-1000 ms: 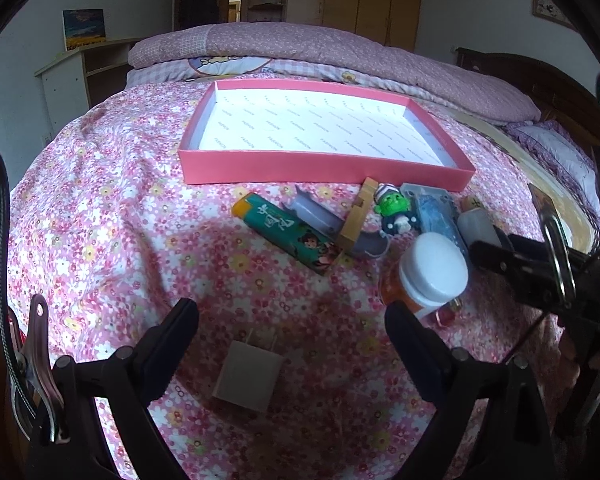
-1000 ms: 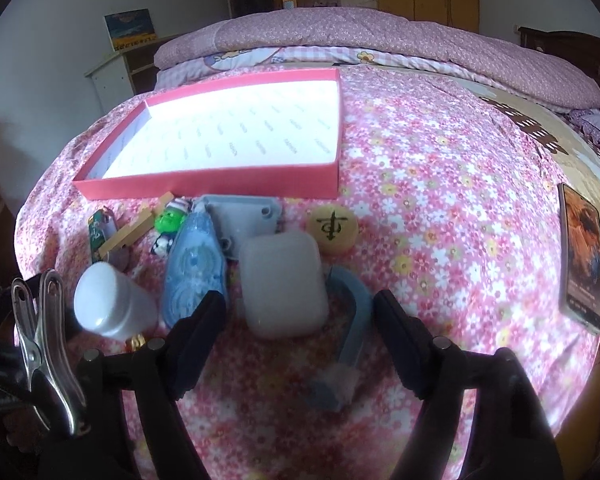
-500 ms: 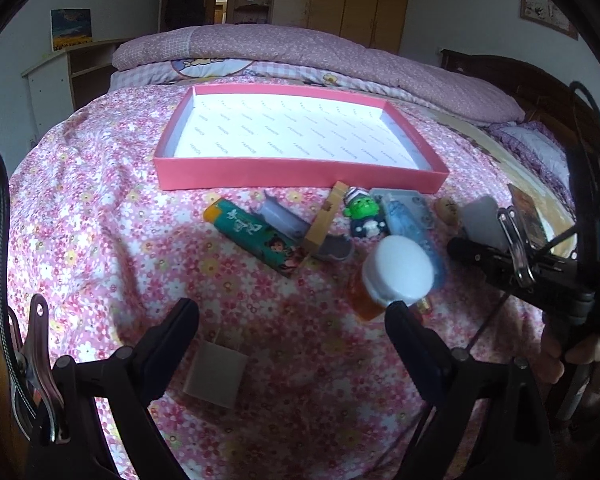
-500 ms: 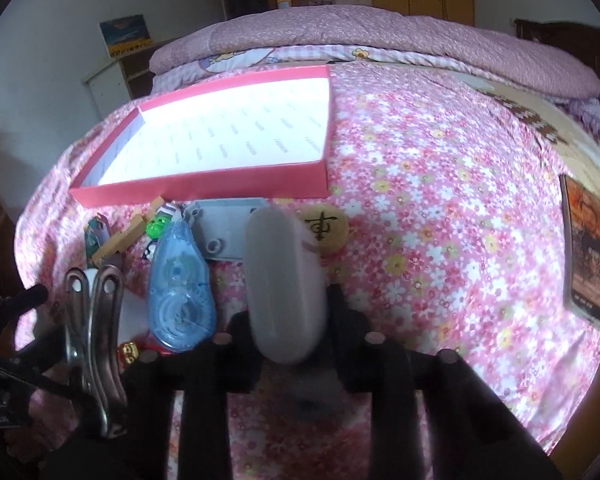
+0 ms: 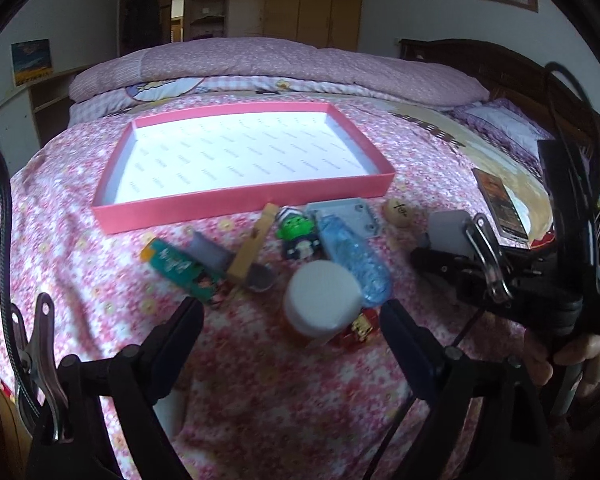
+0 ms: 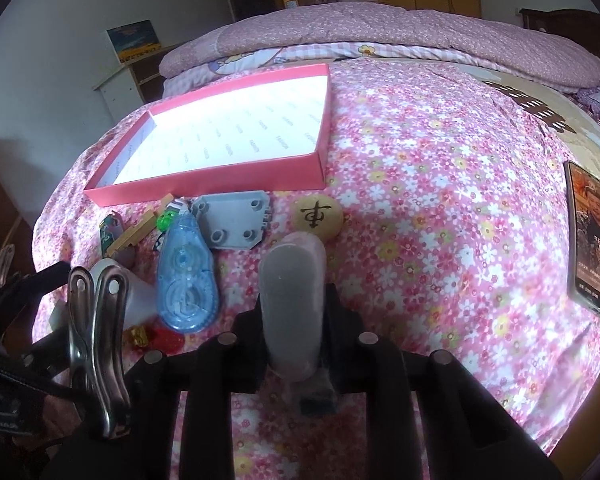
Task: Organize rigid objects
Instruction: 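Grasp the white earbud case with the right tool while the left tool approaches the white jar, then grasp the white jar with the left tool while the right tool lifts the earbud case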
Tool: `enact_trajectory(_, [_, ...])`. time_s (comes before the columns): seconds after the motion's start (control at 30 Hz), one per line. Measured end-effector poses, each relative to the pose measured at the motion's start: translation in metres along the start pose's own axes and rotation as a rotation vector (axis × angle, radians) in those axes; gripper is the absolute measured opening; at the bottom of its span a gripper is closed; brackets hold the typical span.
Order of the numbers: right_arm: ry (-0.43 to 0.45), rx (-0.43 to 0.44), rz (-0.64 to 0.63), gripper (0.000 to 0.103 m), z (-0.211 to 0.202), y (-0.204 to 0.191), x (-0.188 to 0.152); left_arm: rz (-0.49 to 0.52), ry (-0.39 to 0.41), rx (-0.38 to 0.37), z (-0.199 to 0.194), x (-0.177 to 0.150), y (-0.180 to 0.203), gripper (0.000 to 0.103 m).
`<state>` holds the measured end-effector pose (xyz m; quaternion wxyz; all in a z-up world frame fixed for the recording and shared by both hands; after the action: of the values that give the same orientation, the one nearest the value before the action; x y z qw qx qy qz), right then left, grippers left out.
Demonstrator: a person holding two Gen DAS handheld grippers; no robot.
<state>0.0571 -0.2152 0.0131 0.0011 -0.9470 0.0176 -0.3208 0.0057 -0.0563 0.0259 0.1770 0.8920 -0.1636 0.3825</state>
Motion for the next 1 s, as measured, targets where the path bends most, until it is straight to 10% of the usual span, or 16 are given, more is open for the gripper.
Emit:
enact_trajectory(0.3, [0.027, -0.008, -0.025, 0.044, -0.009, 0.003, -0.001, 0.017, -0.020, 0.001, 0.022, 0.003, 0.003, 0.082])
enact_trajectory(0.6, [0.023, 0.001, 0.001, 0.045, -0.014, 0.012, -0.011, -0.025, -0.036, -0.049, 0.028, -0.002, -0.004, 0.048])
enact_trajectory(0.77, [0.025, 0.033, 0.052, 0.045, -0.016, 0.020, -0.011, -0.022, -0.029, -0.050, 0.024, -0.003, -0.005, 0.045])
enact_trajectory(1.0, [0.070, 0.047, 0.064, 0.022, -0.025, 0.022, -0.008, -0.062, -0.006, -0.045, 0.012, -0.003, -0.012, 0.045])
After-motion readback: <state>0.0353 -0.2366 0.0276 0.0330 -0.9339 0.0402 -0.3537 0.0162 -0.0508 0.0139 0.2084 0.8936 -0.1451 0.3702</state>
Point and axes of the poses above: each gripper's, at about its wrist camera, not at the fingertips, and z roughly the way its jaws point, y to its right, x to its top, the point moved 3 cm from there along z, roughly the way its jaws point, and after that the axes turned 11 degrees about -x, right-handed, at the moved point
